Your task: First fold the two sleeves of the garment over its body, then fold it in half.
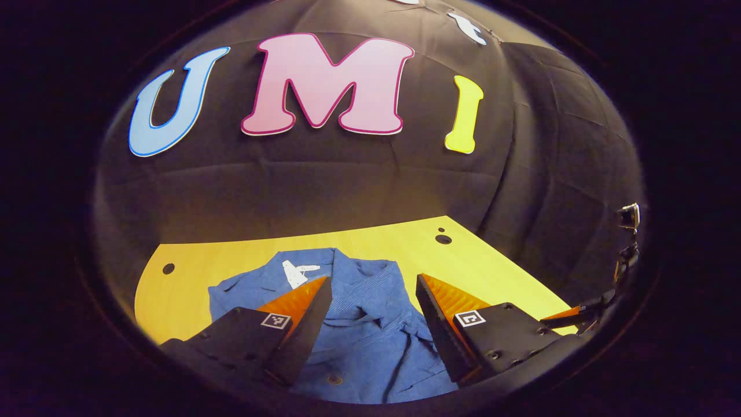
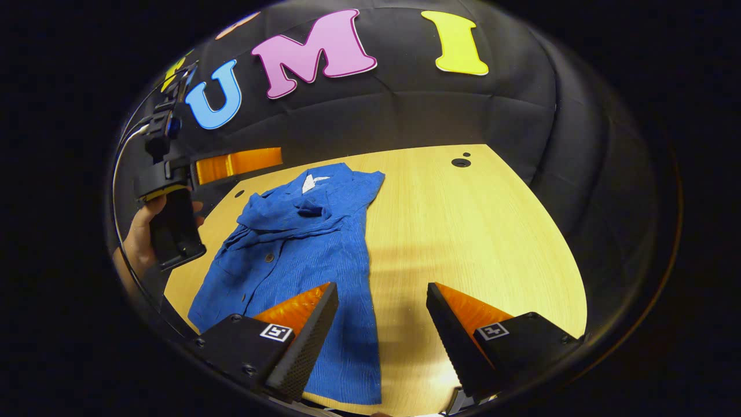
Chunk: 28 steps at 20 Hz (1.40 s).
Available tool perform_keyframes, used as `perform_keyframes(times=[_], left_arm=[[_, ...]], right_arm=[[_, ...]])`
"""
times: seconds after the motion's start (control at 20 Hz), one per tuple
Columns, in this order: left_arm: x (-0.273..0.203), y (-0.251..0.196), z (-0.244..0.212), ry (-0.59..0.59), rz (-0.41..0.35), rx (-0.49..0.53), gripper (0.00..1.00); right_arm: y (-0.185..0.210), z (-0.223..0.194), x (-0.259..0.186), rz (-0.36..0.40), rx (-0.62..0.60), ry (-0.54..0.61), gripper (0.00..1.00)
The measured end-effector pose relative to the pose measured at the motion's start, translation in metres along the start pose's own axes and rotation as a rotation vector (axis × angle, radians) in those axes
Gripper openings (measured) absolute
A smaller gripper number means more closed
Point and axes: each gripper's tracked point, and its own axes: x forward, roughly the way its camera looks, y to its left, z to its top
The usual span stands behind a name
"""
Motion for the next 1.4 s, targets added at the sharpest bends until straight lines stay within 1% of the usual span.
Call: perform_keyframes(times=[0.3,0.55,0.8,0.9,1.1,1.4], left_arm=[[-0.062,0.056,-0.061,0.067,0.104,-0.056,0.86],[-0.115,0.093,-0.12,0.14,0.187,-0.103,0.86],[-0.167,0.123,-0.185,0.232,0.261,-0.142,0.86],[-0.183,0.134,-0.21,0.274,0.289,-0.157,0.86],[-0.213,0.146,-0.255,0.351,0.321,-0.186,0.86],[-0.239,0.151,-0.312,0.457,0.334,-0.244,0.85]], right_arm=[[0.019,-0.012,0.0,0.015,-0.031,0.023,0.99],[0.027,-0.033,-0.005,0.007,-0.08,0.062,0.99],[0.027,-0.074,-0.009,-0.017,-0.139,0.148,0.99],[0.028,-0.094,-0.018,-0.026,-0.155,0.187,0.99],[0.033,-0.125,-0.024,-0.038,-0.184,0.252,0.99],[0.032,-0.159,-0.035,-0.066,-0.22,0.33,0.99]])
